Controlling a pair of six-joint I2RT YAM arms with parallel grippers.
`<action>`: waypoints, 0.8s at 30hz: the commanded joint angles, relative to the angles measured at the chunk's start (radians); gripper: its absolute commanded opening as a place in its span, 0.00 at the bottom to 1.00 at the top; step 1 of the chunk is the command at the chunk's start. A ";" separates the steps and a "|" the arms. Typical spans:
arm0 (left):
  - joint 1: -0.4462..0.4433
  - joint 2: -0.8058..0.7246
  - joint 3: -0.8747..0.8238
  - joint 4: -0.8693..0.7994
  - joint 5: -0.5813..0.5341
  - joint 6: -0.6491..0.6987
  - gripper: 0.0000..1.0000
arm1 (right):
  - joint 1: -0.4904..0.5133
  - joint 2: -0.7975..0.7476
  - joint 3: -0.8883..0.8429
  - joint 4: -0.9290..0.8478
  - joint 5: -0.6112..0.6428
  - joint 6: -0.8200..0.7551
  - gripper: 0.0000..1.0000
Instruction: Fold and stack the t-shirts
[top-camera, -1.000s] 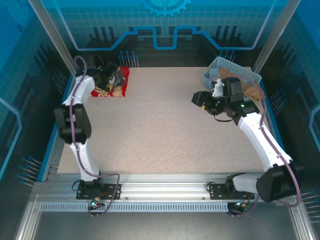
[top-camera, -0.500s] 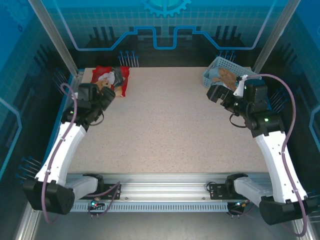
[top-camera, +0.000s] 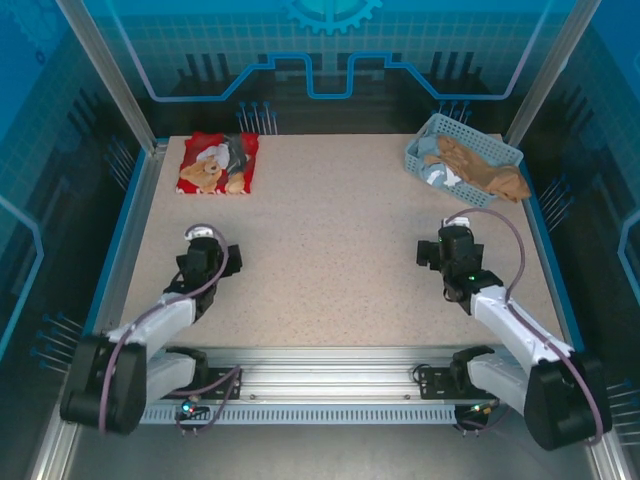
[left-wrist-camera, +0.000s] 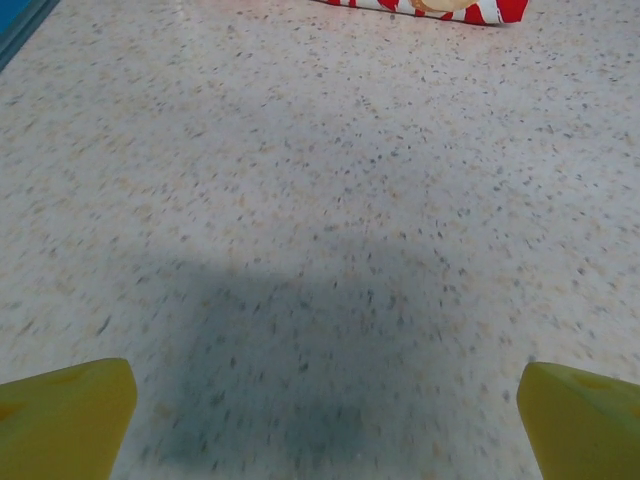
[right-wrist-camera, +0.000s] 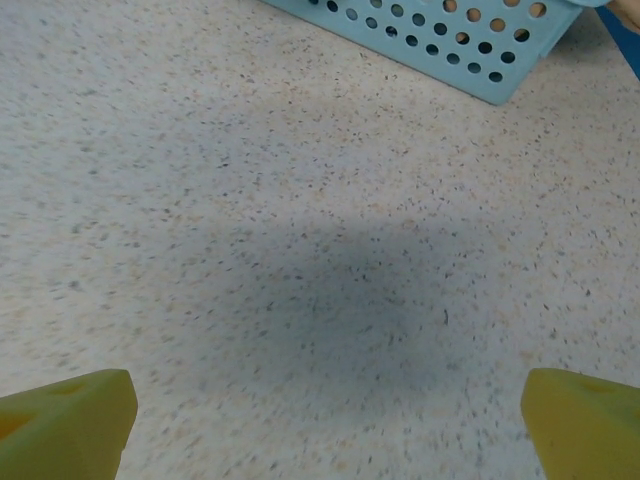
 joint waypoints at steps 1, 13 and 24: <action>0.025 0.131 0.058 0.293 0.034 0.062 0.99 | -0.032 0.103 -0.025 0.298 0.022 -0.087 1.00; 0.100 0.404 -0.088 0.938 0.196 0.138 0.99 | -0.137 0.392 -0.097 0.845 -0.255 -0.201 1.00; 0.113 0.377 0.004 0.729 0.215 0.117 0.99 | -0.135 0.438 -0.086 0.873 -0.259 -0.212 1.00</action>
